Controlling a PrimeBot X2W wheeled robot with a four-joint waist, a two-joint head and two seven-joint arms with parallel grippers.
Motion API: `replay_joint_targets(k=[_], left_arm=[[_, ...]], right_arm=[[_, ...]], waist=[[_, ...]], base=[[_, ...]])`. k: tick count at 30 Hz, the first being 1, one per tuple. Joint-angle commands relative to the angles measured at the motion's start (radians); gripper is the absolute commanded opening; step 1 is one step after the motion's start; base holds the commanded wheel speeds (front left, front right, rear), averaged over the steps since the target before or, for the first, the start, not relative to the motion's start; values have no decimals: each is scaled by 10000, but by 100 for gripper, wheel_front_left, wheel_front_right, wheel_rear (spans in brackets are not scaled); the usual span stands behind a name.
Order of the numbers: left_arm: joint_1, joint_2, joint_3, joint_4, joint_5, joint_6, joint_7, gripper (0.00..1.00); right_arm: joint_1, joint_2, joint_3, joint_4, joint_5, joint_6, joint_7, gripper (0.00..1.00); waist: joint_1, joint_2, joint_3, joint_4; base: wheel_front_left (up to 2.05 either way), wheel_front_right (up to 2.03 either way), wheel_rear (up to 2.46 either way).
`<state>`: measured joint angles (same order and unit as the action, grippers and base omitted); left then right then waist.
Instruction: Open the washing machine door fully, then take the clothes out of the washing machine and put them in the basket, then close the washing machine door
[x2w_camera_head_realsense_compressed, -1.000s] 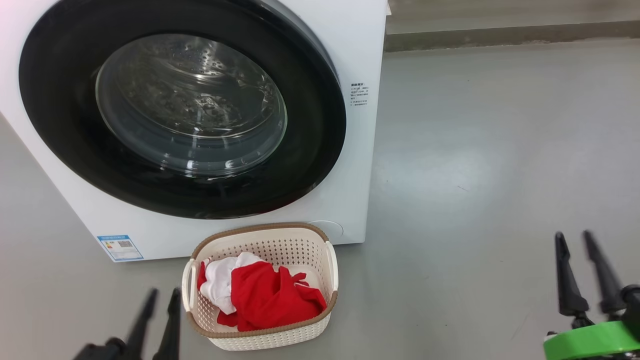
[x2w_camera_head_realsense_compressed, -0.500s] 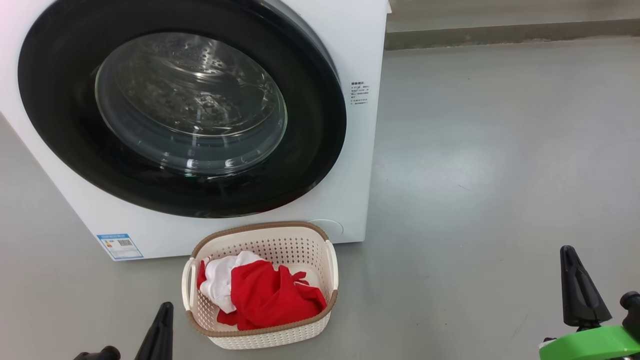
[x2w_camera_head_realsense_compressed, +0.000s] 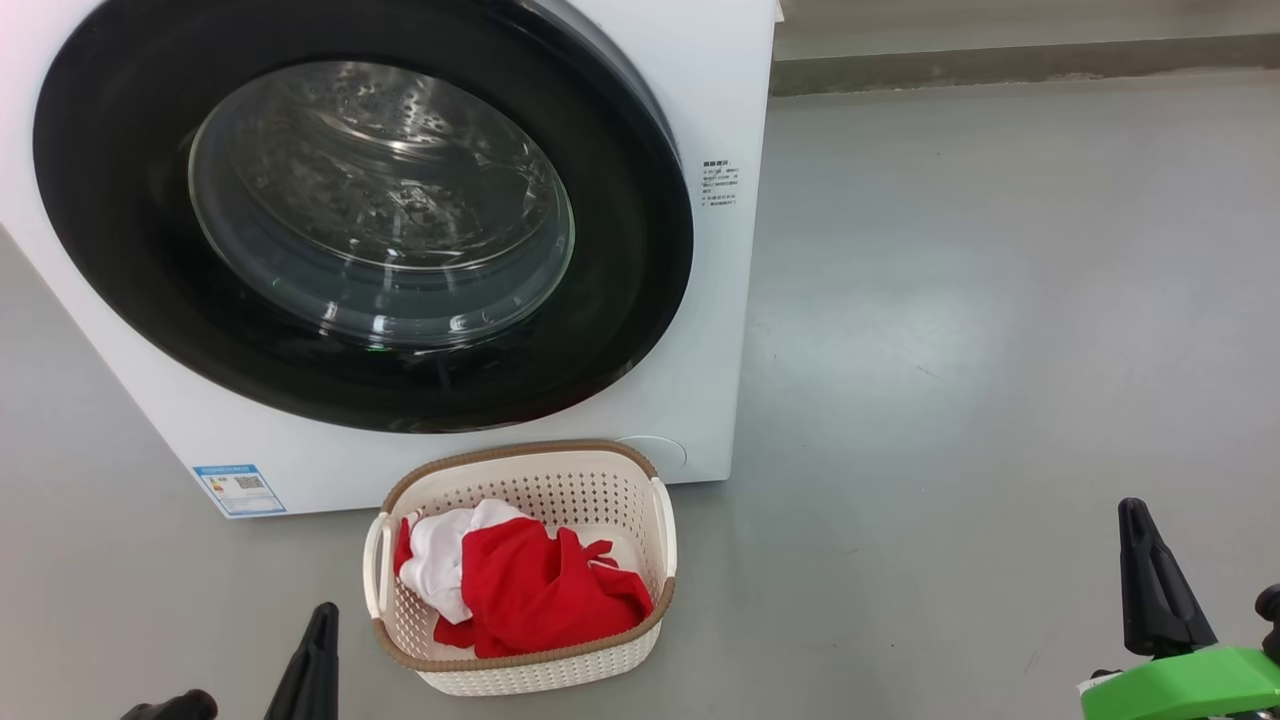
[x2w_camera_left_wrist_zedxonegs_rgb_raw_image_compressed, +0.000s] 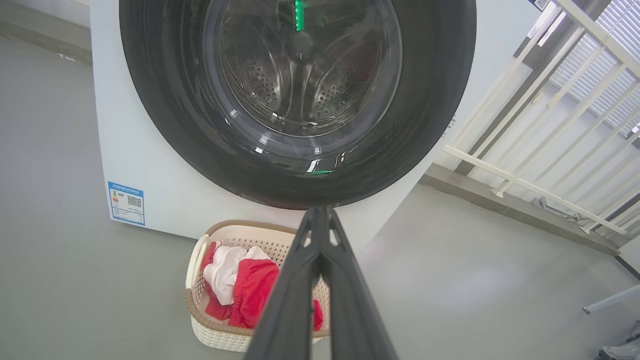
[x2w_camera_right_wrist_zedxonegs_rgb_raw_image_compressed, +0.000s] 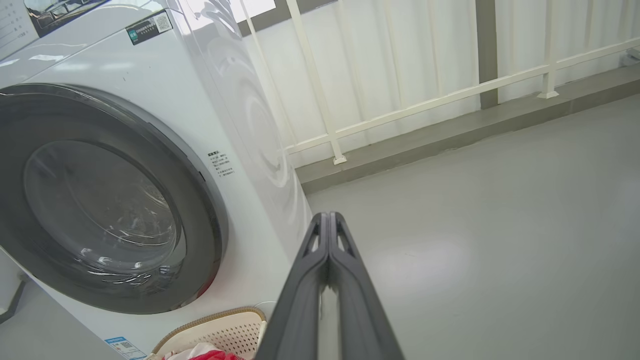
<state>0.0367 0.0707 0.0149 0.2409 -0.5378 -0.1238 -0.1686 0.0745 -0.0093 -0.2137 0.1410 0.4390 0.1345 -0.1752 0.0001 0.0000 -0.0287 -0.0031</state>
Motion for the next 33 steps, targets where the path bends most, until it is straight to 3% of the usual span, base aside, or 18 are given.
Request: replay_joint_targets(k=[1,33], left_arm=[[-447,67,180,-198,-329,-16,57,0],[-780,-23,451,-117,-3774,-34,976,0]], right_arm=[[-490,-179,73,-204,333,-9,51,0],[-933,-255,380,208,4106,-19,992,0]], waist=[[-1,0,5,1],[-1,0,109,11]], base=[[0,0,0],[0,0,0]])
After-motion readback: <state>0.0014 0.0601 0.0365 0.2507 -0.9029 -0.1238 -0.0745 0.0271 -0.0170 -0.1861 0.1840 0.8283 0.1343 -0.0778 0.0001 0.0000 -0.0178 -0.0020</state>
